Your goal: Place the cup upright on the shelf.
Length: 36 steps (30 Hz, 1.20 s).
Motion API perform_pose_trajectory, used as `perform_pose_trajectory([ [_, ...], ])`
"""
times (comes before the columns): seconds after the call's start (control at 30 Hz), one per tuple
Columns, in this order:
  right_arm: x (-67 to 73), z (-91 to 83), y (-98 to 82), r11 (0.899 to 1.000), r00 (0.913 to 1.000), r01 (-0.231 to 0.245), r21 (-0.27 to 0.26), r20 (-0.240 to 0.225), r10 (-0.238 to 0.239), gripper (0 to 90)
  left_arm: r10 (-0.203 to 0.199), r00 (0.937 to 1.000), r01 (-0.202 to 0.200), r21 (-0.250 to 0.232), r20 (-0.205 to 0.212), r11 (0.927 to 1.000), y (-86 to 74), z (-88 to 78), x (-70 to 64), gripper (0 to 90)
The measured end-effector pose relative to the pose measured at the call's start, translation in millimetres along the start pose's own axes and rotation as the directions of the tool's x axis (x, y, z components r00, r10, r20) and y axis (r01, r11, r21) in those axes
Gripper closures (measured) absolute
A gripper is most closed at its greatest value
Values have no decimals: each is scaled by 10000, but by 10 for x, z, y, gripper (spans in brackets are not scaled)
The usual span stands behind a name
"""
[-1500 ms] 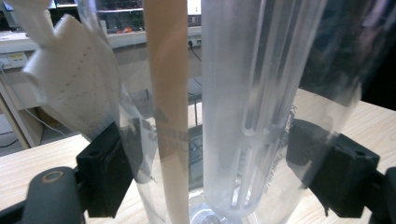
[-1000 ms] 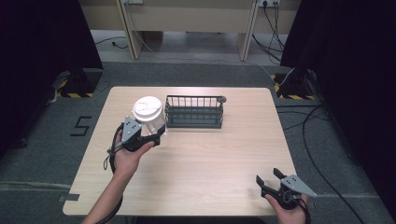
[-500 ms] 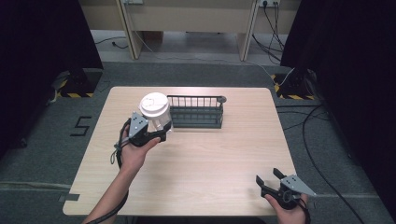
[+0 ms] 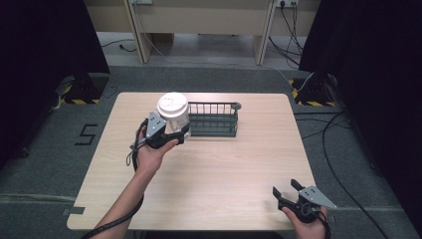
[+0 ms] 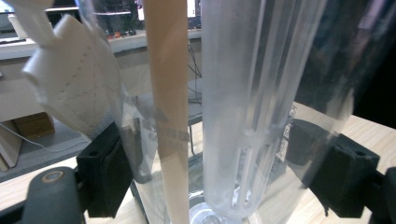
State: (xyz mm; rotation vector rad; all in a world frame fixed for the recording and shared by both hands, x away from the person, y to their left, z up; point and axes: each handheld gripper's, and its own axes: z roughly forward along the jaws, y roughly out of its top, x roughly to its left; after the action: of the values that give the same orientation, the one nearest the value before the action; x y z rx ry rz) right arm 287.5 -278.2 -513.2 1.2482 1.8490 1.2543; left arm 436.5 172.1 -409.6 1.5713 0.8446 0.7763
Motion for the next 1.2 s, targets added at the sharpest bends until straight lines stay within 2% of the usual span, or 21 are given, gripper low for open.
perform_pose_trajectory([
  [0.43,7,-2,1,10000,10000,60,10,-7,-60,241,60,10000,-60,-51,3,10000,123,187,7,176],
  [0.87,-1,-2,0,10000,10000,-18,-12,17,18,251,163,9995,-160,-115,269,9998,250,414,-67,176],
  [1.2,-1,-2,0,10000,10000,-21,-33,35,21,257,213,9993,-209,-150,302,9997,350,562,-101,176],
])
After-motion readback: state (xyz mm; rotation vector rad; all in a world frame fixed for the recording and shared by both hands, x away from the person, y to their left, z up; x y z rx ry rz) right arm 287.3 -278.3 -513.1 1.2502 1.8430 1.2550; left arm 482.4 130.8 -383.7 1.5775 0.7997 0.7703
